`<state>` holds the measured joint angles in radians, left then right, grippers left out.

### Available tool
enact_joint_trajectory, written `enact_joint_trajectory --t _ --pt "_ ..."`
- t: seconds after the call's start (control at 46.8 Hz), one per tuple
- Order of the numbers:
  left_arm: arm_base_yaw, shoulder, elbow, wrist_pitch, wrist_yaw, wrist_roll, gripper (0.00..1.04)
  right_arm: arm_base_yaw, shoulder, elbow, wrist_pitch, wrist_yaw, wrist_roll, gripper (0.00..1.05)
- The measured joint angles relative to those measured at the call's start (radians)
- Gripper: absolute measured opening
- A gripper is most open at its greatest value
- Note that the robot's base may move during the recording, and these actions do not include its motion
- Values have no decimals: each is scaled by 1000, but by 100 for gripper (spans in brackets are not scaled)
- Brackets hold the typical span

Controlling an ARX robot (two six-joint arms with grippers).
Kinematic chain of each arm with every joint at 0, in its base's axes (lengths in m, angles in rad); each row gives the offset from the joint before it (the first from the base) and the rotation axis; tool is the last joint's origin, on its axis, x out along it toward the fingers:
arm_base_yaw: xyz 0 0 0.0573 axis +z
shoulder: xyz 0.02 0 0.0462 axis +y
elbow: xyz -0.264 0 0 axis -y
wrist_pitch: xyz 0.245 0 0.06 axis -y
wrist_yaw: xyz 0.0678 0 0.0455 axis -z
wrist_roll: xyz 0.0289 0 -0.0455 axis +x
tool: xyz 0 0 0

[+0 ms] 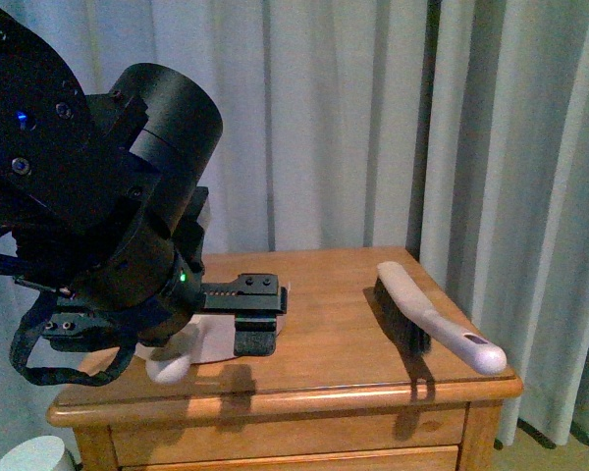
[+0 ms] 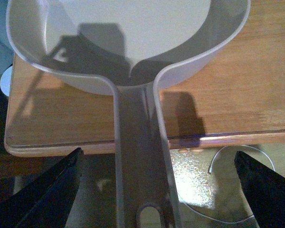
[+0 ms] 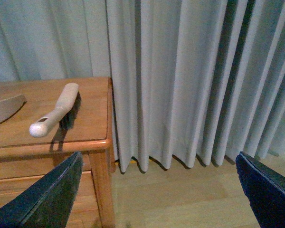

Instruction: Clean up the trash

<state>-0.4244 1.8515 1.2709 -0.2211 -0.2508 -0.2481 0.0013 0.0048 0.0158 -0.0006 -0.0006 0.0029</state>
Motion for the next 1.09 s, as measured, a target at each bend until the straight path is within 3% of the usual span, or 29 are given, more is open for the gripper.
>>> enact_joint_trajectory --t 0.706,1.091 --pt "12 50 -29 57 -11 62 97 0 0 0 0 0 0 97" --pt "12 51 -29 57 -12 75 43 0 0 0 0 0 0 97"
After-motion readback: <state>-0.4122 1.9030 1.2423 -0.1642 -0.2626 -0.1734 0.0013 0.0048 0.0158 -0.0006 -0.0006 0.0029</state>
